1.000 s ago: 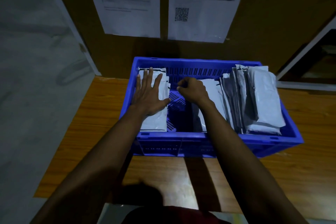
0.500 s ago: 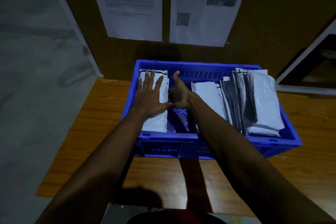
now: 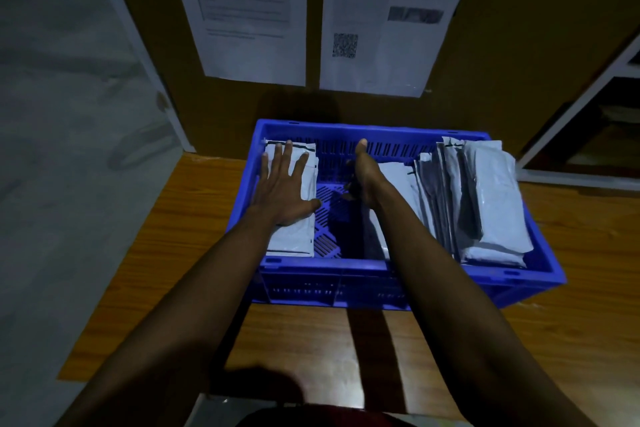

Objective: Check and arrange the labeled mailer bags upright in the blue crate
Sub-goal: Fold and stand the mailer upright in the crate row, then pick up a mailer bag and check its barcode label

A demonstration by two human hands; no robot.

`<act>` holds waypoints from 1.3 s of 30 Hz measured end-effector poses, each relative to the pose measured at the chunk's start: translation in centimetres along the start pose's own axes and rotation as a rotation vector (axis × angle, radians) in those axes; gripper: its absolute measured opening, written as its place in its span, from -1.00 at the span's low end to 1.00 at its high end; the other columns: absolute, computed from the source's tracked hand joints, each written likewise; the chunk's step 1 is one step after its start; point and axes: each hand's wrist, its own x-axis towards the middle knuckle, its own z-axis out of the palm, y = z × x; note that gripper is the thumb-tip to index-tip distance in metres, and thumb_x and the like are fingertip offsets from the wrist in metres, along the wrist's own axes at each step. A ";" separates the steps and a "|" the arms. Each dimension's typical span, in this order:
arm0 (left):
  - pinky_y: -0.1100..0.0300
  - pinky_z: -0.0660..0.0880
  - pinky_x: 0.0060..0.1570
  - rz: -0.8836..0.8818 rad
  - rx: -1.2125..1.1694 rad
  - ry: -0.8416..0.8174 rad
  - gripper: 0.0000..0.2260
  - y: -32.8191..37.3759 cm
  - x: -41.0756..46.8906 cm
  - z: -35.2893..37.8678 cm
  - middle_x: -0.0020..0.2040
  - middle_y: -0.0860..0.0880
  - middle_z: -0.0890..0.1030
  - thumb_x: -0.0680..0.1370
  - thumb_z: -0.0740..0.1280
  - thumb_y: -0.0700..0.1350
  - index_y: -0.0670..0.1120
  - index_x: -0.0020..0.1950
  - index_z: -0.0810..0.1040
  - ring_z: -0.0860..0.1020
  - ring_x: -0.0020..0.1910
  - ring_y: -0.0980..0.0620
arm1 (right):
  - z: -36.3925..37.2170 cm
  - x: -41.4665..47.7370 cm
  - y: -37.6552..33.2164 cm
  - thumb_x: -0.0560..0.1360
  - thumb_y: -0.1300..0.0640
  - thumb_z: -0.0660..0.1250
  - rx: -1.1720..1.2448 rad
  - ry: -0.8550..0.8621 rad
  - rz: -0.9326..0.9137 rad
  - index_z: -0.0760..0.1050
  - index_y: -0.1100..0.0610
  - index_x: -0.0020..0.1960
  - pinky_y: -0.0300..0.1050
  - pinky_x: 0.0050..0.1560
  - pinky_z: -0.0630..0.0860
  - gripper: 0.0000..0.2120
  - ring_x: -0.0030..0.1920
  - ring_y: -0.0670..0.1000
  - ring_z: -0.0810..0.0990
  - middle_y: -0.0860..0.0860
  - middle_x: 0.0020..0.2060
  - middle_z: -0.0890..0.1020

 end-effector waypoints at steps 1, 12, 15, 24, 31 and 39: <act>-0.21 -0.30 0.55 -0.002 -0.009 0.022 -0.05 0.0 0.0 -0.1 0.65 -0.18 -0.29 0.49 0.30 0.40 0.02 0.67 -0.12 -0.32 0.61 -0.18 | 0.0 -0.1 0.0 0.63 -0.41 -0.11 -0.009 0.000 -0.010 0.46 0.19 0.33 0.09 -0.04 0.57 -0.24 0.01 0.11 0.53 0.12 0.18 0.52; -0.20 -0.27 0.57 0.016 -0.049 0.137 -0.02 -0.1 -0.4 -0.7 0.66 -0.19 -0.21 0.39 0.12 0.49 0.01 0.68 -0.02 -0.25 0.63 -0.18 | -3.0 -2.2 -0.7 0.64 -0.37 0.02 -0.199 0.071 -0.227 0.63 0.13 0.11 0.09 -0.01 0.58 -0.35 -0.09 0.15 0.64 0.13 -0.03 0.69; -0.20 -0.22 0.58 0.086 -0.115 0.215 -0.04 1.2 -0.2 -1.7 0.67 -0.18 -0.13 0.41 0.14 0.47 -0.03 0.66 0.05 -0.21 0.64 -0.18 | -5.4 -2.7 -0.8 0.62 -0.30 0.21 -0.327 0.122 -0.352 0.64 0.06 0.02 0.06 -0.05 0.58 -0.55 -0.13 0.12 0.67 0.16 -0.01 0.72; -0.05 0.57 0.15 0.013 -0.435 -0.107 -0.60 8.7 -0.3 -2.6 0.17 -0.17 0.66 0.49 0.38 -0.01 -0.04 0.31 0.57 0.61 0.16 -0.20 | -8.6 -4.4 0.0 0.59 -0.01 0.40 -1.101 0.224 -0.272 0.50 0.21 0.38 0.01 0.29 0.43 -0.55 0.37 0.22 0.51 0.20 0.35 0.58; -0.08 0.62 -0.01 -0.132 -0.750 -0.417 -0.81 11.3 0.0 -1.9 -0.03 -0.17 0.60 0.56 0.45 -0.07 -0.04 -0.03 0.44 0.61 -0.08 -0.14 | -9.3 -4.9 0.6 0.55 0.13 0.43 -0.907 0.276 -0.221 0.50 0.20 0.41 -0.02 0.33 0.43 -0.55 0.37 0.16 0.54 0.15 0.36 0.58; 0.02 0.64 -0.12 -0.347 -1.172 -0.466 -0.82 11.3 -0.4 -2.9 0.01 -0.10 0.62 0.55 0.49 -0.15 -0.20 -0.01 0.54 0.58 -0.04 -0.05 | -9.7 -5.5 0.5 0.45 0.08 0.56 -0.605 0.346 -0.204 0.40 0.13 0.45 -0.08 0.12 0.48 -0.36 0.26 0.14 0.59 0.11 0.30 0.60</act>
